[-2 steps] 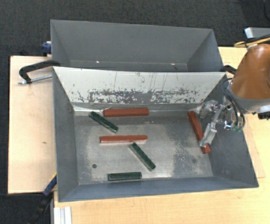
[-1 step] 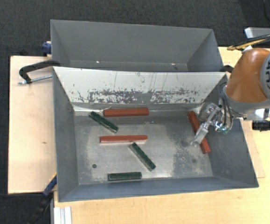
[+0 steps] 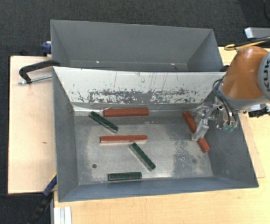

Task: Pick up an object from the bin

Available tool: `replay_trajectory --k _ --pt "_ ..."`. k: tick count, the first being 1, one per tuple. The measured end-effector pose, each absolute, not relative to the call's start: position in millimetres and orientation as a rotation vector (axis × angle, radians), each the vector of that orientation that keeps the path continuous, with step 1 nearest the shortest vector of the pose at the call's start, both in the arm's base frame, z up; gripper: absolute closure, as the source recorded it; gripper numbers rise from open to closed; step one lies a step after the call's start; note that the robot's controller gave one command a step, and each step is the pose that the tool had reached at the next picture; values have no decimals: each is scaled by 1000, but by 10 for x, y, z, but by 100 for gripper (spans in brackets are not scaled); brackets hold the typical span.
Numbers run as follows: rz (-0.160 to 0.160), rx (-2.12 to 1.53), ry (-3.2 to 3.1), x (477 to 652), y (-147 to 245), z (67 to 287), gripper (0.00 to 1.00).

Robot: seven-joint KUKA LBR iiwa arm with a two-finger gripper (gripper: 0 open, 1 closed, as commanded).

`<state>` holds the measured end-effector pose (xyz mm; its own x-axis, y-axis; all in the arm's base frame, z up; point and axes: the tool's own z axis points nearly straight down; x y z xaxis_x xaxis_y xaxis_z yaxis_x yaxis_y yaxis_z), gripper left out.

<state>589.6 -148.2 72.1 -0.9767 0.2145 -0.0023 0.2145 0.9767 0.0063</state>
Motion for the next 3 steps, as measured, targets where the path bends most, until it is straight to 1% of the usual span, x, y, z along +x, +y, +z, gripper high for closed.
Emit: replay_trajectory --k 1,2,3 --pt "9 338 3120 5897 -1481 721 100" --pt "0 344 3118 5505 -1353 1883 100" --pt "0 343 3118 5504 -1353 1883 100"
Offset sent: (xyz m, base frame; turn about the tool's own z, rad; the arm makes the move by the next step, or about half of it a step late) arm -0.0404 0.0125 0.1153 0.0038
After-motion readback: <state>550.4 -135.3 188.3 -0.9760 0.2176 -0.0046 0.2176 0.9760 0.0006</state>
